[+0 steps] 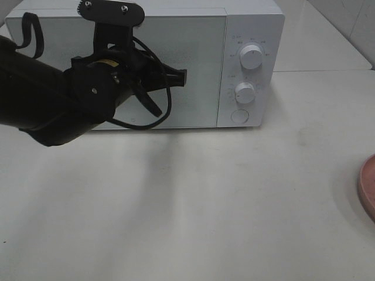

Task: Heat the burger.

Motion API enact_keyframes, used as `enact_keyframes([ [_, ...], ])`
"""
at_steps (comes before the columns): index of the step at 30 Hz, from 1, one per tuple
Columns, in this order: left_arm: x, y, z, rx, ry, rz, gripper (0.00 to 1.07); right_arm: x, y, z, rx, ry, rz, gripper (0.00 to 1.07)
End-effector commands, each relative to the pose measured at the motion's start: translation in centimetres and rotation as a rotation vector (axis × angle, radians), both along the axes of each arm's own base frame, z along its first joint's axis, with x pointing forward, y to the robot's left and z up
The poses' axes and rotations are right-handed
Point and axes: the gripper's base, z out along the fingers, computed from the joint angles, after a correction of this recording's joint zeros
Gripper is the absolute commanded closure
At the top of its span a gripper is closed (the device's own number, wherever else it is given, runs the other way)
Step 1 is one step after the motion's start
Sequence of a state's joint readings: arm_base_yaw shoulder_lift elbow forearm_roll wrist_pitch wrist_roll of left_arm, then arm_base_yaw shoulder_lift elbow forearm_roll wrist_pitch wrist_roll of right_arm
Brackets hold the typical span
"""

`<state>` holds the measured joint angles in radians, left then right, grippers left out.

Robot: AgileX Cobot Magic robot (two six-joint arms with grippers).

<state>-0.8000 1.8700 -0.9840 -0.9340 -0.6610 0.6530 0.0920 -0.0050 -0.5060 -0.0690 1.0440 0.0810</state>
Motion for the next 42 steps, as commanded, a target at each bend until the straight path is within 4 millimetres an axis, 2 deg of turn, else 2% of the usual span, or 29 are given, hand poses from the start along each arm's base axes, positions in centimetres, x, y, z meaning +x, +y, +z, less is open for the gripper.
enact_keyframes([
  [1, -1.7, -0.2, 0.3, -0.021, 0.083, -0.063, 1.07, -0.4, 0.0, 0.0, 0.0, -0.033, -0.004, 0.32],
  [2, -1.7, -0.2, 0.3, -0.021, 0.083, -0.063, 1.07, -0.4, 0.0, 0.0, 0.0, -0.033, -0.004, 0.32],
  [3, -2.6, -0.2, 0.0, -0.024, 0.167, -0.119, 1.06, -0.4, 0.0, 0.0, 0.0, -0.033, -0.004, 0.32],
  [4, -3.1, -0.3, 0.0, -0.027, 0.209, -0.151, 0.91, -0.4, 0.0, 0.0, 0.0, -0.033, -0.004, 0.32],
  [5, -3.1, -0.3, 0.0, -0.027, 0.209, -0.151, 0.91, -0.4, 0.0, 0.0, 0.0, -0.033, -0.004, 0.32],
  [6, -3.8, -0.4, -0.2, -0.029, 0.273, -0.2, 0.66, -0.4, 0.0, 0.0, 0.0, -0.033, -0.004, 0.32],
  [7, -4.1, -0.4, -0.2, -0.03, 0.296, -0.219, 0.47, -0.4, 0.0, 0.0, 0.0, -0.033, -0.004, 0.32],
  [8, -4.1, -0.4, -0.2, -0.03, 0.296, -0.219, 0.47, -0.4, 0.0, 0.0, 0.0, -0.033, -0.004, 0.32],
  [9, -4.6, -0.4, -0.3, -0.029, 0.342, -0.252, 0.12, -0.4, 0.0, 0.0, 0.0, -0.033, -0.004, 0.32],
  [10, -4.8, -0.4, -0.3, -0.031, 0.359, -0.267, 0.04, -0.4, 0.0, 0.0, 0.0, -0.033, -0.004, 0.32],
  [16, -5.9, -0.8, 0.0, -0.013, 0.435, -0.372, 0.08, -0.4, 0.0, 0.0, 0.001, -0.033, -0.004, 0.32],
  [17, -6.8, -0.9, 0.1, 0.03, 0.475, -0.459, 0.08, -0.4, 0.0, 0.0, 0.001, -0.033, -0.004, 0.32],
  [19, -7.2, -0.9, 0.1, 0.058, 0.494, -0.503, 0.08, -0.4, 0.0, 0.0, 0.001, -0.033, -0.004, 0.32],
  [21, -8.4, -0.8, 0.2, 0.12, 0.569, -0.613, 0.08, -0.4, 0.0, 0.0, 0.001, -0.033, -0.004, 0.32],
  [24, -8.7, -0.3, 0.2, 0.139, 0.627, -0.649, 0.08, -0.4, 0.0, 0.0, 0.001, -0.033, -0.004, 0.32],
  [26, -8.4, 1.9, 0.2, 0.117, 0.798, -0.648, 0.08, -0.4, 0.0, 0.0, 0.001, -0.033, -0.004, 0.32],
  [29, -8.2, 2.4, 0.2, 0.111, 0.828, -0.64, 0.08, -0.4, 0.0, 0.0, 0.001, -0.033, -0.004, 0.32],
  [31, -7.7, 4.6, 0.7, 0.088, 0.912, -0.625, 0.08, -0.4, 0.0, 0.0, 0.001, -0.033, -0.004, 0.32],
  [32, -7.7, 4.6, 0.7, 0.088, 0.912, -0.625, 0.08, -0.4, 0.0, 0.0, 0.001, -0.033, -0.004, 0.32],
  [34, -7.2, 7.6, 1.9, 0.06, 0.996, -0.596, 0.08, -0.4, 0.0, 0.0, 0.001, -0.033, -0.004, 0.32],
  [35, -7.2, 7.6, 1.9, 0.06, 0.996, -0.596, 0.08, -0.4, 0.0, 0.0, 0.001, -0.033, -0.004, 0.32],
  [37, -7.1, 10.1, 3.2, 0.029, 1.031, -0.55, 0.08, -0.4, 0.0, 0.0, 0.001, -0.033, -0.004, 0.32],
  [38, -7.1, 10.1, 3.2, 0.029, 1.031, -0.55, 0.08, -0.4, 0.0, 0.0, 0.001, -0.033, -0.004, 0.32],
  [39, -7.1, 10.9, 3.6, 0.015, 1.039, -0.53, 0.08, -0.4, 0.0, 0.0, 0.001, -0.033, -0.004, 0.32],
  [40, -7.1, 12.6, 4.5, -0.006, 1.047, -0.489, 0.08, -0.4, 0.0, 0.0, 0.001, -0.033, -0.004, 0.32],
  [41, -7.1, 12.6, 4.5, -0.006, 1.047, -0.489, 0.08, -0.4, 0.0, 0.0, 0.001, -0.033, -0.004, 0.32],
  [42, -7.2, 13.4, 4.9, -0.009, 1.052, -0.466, 0.08, -0.4, 0.0, 0.0, 0.001, -0.033, -0.004, 0.32],
])
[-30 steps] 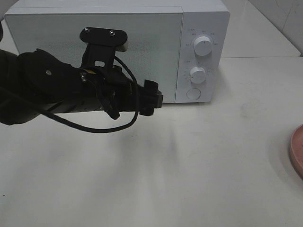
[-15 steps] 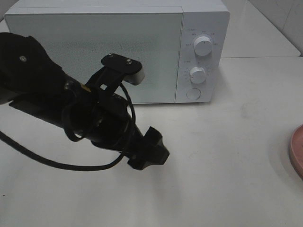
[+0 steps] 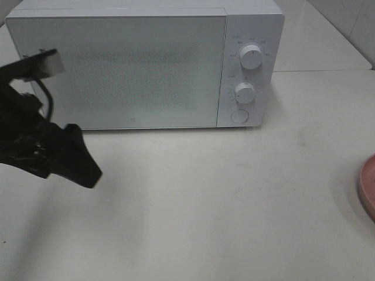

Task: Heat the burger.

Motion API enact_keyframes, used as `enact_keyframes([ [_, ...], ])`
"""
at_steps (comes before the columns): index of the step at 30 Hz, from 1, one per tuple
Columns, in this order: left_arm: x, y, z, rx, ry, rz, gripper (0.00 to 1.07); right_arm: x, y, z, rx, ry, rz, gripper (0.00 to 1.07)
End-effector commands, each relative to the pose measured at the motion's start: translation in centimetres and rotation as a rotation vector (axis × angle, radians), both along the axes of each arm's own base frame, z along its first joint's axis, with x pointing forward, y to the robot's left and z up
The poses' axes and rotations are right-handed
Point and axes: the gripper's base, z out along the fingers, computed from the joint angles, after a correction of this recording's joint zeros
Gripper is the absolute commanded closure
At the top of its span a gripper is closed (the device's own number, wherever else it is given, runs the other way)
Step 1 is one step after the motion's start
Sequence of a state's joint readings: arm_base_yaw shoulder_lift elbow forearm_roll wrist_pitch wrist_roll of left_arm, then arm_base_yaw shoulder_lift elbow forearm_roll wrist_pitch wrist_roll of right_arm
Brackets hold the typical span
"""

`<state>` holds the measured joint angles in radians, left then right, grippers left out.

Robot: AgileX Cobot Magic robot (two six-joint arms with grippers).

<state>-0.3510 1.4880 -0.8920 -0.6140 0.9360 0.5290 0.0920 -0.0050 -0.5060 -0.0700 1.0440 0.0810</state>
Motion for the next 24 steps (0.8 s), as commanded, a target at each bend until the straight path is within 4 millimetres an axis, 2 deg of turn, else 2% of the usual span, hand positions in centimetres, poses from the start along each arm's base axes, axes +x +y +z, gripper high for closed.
enact_keyframes([
  [1, -0.7, 3.8, 2.2, 0.033, 0.02, 0.1, 0.08, -0.4, 0.0, 0.0, 0.002, -0.033, -0.004, 0.32],
  [4, -0.8, 4.5, 2.6, 0.043, 0.015, 0.122, 0.08, -0.4, 0.0, 0.0, 0.002, -0.033, -0.004, 0.32],
  [6, -2.0, 7.5, 4.4, 0.111, -0.015, 0.239, 0.08, -0.4, 0.0, 0.0, 0.002, -0.033, -0.004, 0.32],
  [7, -2.0, 7.5, 4.4, 0.111, -0.015, 0.239, 0.08, -0.4, 0.0, 0.0, 0.002, -0.033, -0.004, 0.32],
  [9, -3.1, 9.3, 5.7, 0.162, -0.048, 0.353, 0.08, -0.4, 0.0, 0.0, 0.002, -0.033, -0.004, 0.32],
  [12, -3.4, 9.7, 6.1, 0.177, -0.062, 0.38, 0.08, -0.4, 0.0, 0.0, 0.002, -0.033, -0.004, 0.32],
  [14, -5.4, 11.2, 7.8, 0.265, -0.131, 0.491, 0.08, -0.4, 0.0, 0.0, 0.002, -0.033, -0.004, 0.32],
  [16, -5.9, 11.4, 8.1, 0.282, -0.146, 0.511, 0.08, -0.4, 0.0, 0.0, 0.002, -0.033, -0.004, 0.32],
  [17, -6.9, 11.9, 8.8, 0.315, -0.187, 0.558, 0.08, -0.4, 0.0, 0.0, 0.002, -0.033, -0.004, 0.32],
  [18, -6.9, 11.9, 8.8, 0.315, -0.187, 0.558, 0.08, -0.4, 0.0, 0.0, 0.002, -0.033, -0.004, 0.32],
  [20, -8.6, 12.4, 9.3, 0.336, -0.256, 0.614, 0.08, -0.4, 0.0, 0.0, 0.002, -0.033, -0.004, 0.32],
  [21, -8.6, 12.4, 9.3, 0.336, -0.256, 0.614, 0.08, -0.4, 0.0, 0.0, 0.002, -0.033, -0.004, 0.32],
  [23, -10.2, 12.6, 8.8, 0.337, -0.307, 0.622, 0.08, -0.4, 0.0, 0.0, 0.002, -0.033, -0.004, 0.32],
  [24, -10.2, 12.6, 8.8, 0.337, -0.307, 0.622, 0.08, -0.4, 0.0, 0.0, 0.002, -0.033, -0.004, 0.32],
])
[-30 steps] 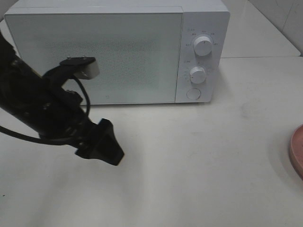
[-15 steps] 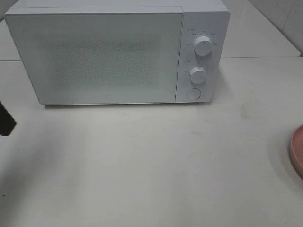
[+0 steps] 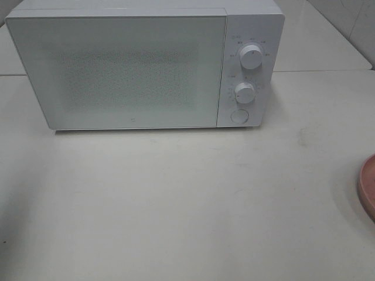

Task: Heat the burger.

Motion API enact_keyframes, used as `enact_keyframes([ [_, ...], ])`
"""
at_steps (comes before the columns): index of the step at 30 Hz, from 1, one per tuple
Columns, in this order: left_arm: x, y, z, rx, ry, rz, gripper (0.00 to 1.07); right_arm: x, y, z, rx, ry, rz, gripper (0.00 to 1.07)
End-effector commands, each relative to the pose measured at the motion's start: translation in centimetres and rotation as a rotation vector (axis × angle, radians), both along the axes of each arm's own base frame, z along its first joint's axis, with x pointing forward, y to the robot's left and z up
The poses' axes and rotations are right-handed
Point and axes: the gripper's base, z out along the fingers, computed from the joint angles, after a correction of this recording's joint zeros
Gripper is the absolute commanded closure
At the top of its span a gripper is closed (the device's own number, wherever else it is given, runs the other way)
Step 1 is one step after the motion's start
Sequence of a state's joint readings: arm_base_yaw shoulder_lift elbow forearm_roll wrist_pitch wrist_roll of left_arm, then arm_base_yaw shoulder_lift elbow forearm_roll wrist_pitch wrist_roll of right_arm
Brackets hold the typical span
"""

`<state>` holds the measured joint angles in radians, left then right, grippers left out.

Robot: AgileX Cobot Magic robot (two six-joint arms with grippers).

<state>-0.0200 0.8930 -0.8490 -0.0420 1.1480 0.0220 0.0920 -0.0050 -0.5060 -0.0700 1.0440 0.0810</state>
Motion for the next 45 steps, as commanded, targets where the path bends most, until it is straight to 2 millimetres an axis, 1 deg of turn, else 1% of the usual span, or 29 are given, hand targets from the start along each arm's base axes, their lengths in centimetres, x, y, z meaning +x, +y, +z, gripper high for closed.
enact_keyframes([
  [1, -2.5, 0.2, -1.3, 0.008, -0.058, 0.024, 0.08, -0.4, 0.0, 0.0, 0.002, -0.033, -0.004, 0.32],
  [2, -2.5, 0.2, -1.3, 0.008, -0.058, 0.024, 0.08, -0.4, 0.0, 0.0, 0.002, -0.033, -0.004, 0.32],
  [4, -4.0, 0.3, -2.4, 0.01, -0.11, 0.025, 0.08, -0.4, 0.0, 0.0, 0.002, -0.033, -0.004, 0.32],
  [5, -4.0, 0.3, -2.4, 0.01, -0.11, 0.025, 0.08, -0.4, 0.0, 0.0, 0.002, -0.033, -0.004, 0.32],
  [6, -4.5, 0.3, -2.8, 0.009, -0.135, 0.025, 0.08, -0.4, 0.0, 0.0, 0.002, -0.033, -0.004, 0.32],
  [7, -5.5, 0.3, -3.3, 0.007, -0.184, 0.026, 0.08, -0.4, 0.0, 0.0, 0.002, -0.033, -0.004, 0.32],
  [9, -5.8, 0.3, -3.5, 0.007, -0.205, 0.027, 0.08, -0.4, 0.0, 0.0, 0.002, -0.033, -0.004, 0.32],
  [10, -6.7, 0.4, -4.1, 0.006, -0.244, 0.027, 0.08, -0.4, 0.0, 0.0, 0.002, -0.033, -0.004, 0.32],
  [11, -6.7, 0.4, -4.1, 0.006, -0.244, 0.027, 0.08, -0.4, 0.0, 0.0, 0.002, -0.033, -0.004, 0.32],
  [12, -7.5, 0.4, -4.4, 0.005, -0.27, 0.027, 0.08, -0.4, 0.0, 0.0, 0.002, -0.033, -0.004, 0.32],
  [13, -7.5, 0.4, -4.4, 0.005, -0.27, 0.027, 0.08, -0.4, 0.0, 0.0, 0.002, -0.033, -0.004, 0.32],
  [14, -7.9, 0.4, -4.2, 0.01, -0.292, 0.027, 0.08, -0.4, 0.0, 0.0, 0.002, -0.033, -0.004, 0.32],
  [15, -8.8, 0.5, -4.2, 0.013, -0.32, 0.028, 0.08, -0.4, 0.0, 0.0, 0.002, -0.033, -0.004, 0.32],
  [16, -8.8, 0.5, -4.2, 0.013, -0.32, 0.028, 0.08, -0.4, 0.0, 0.0, 0.002, -0.033, -0.004, 0.32],
  [17, -9.6, 0.5, -4.6, 0.013, -0.327, 0.028, 0.08, -0.4, 0.0, 0.0, 0.002, -0.033, -0.004, 0.32],
  [19, -9.9, 0.5, -4.8, 0.014, -0.33, 0.028, 0.08, -0.4, 0.0, 0.0, 0.002, -0.033, -0.004, 0.32],
  [20, -10.5, 0.5, -4.5, 0.012, -0.382, 0.028, 0.08, -0.4, 0.0, 0.0, 0.002, -0.033, -0.004, 0.32],
  [21, -10.5, 0.5, -4.5, 0.012, -0.382, 0.028, 0.08, -0.4, 0.0, 0.0, 0.002, -0.033, -0.004, 0.32],
  [24, -11.8, 0.5, -4.2, 0.01, -0.466, 0.029, 0.08, -0.4, 0.0, 0.0, 0.002, -0.033, -0.004, 0.32],
  [25, -11.8, 0.5, -4.2, 0.01, -0.466, 0.029, 0.08, -0.4, 0.0, 0.0, 0.002, -0.033, -0.004, 0.32],
  [26, -12.4, 0.5, -4.1, 0.008, -0.504, 0.03, 0.08, -0.4, 0.0, 0.0, 0.002, -0.033, -0.004, 0.32],
  [27, -12.4, 0.5, -4.1, 0.008, -0.504, 0.03, 0.08, -0.4, 0.0, 0.0, 0.002, -0.033, -0.004, 0.32],
  [29, -13.3, 0.5, -4.0, 0.002, -0.564, 0.029, 0.08, -0.4, 0.0, 0.0, 0.002, -0.033, -0.004, 0.32],
  [30, -13.3, 0.5, -4.0, 0.002, -0.564, 0.029, 0.08, -0.4, 0.0, 0.0, 0.002, -0.033, -0.004, 0.32],
  [32, -14.5, 0.4, -4.0, -0.017, -0.64, 0.026, 0.08, -0.4, 0.0, 0.0, 0.002, -0.033, -0.004, 0.32],
  [33, -14.5, 0.4, -4.0, -0.017, -0.64, 0.026, 0.08, -0.4, 0.0, 0.0, 0.002, -0.033, -0.004, 0.32],
  [35, -15.3, 0.4, -4.0, -0.018, -0.688, 0.025, 0.08, -0.4, 0.0, 0.0, 0.002, -0.033, -0.004, 0.32],
  [45, -15.2, 0.4, -4.0, -0.019, -0.684, 0.025, 0.08, -0.3, 0.0, 0.0, 0.001, -0.024, -0.004, 0.32],
])
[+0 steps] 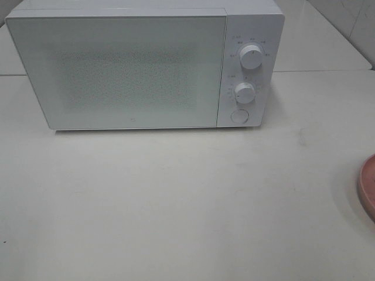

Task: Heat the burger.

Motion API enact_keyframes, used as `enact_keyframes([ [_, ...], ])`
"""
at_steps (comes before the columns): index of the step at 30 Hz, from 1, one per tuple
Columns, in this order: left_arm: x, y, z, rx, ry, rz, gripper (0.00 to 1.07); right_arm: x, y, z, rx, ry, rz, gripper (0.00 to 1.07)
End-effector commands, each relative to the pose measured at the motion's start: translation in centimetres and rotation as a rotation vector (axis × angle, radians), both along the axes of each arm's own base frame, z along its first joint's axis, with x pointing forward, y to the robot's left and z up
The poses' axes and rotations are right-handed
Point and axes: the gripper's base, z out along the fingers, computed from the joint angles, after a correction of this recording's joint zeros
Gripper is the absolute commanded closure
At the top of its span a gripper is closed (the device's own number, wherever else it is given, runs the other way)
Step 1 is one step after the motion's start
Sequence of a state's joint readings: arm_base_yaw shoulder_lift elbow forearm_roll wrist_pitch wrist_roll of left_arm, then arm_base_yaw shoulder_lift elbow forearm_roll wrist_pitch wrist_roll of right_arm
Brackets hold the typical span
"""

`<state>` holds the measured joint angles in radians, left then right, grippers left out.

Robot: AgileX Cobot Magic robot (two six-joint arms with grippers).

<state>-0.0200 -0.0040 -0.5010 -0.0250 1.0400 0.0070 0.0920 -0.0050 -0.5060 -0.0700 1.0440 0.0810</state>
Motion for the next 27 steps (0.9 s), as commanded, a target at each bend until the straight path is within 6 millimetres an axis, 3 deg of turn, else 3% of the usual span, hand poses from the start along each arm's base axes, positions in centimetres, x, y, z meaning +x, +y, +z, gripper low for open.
enact_keyframes([
  [1, -0.39, -0.03, -0.08, -0.011, -0.028, 0.002, 0.08, -0.26, 0.02, 0.04, 0.001, -0.024, -0.004, 0.32],
  [27, -0.36, -0.03, -0.07, -0.011, -0.026, 0.002, 0.08, -0.23, 0.02, 0.05, 0.001, -0.022, -0.004, 0.32],
])
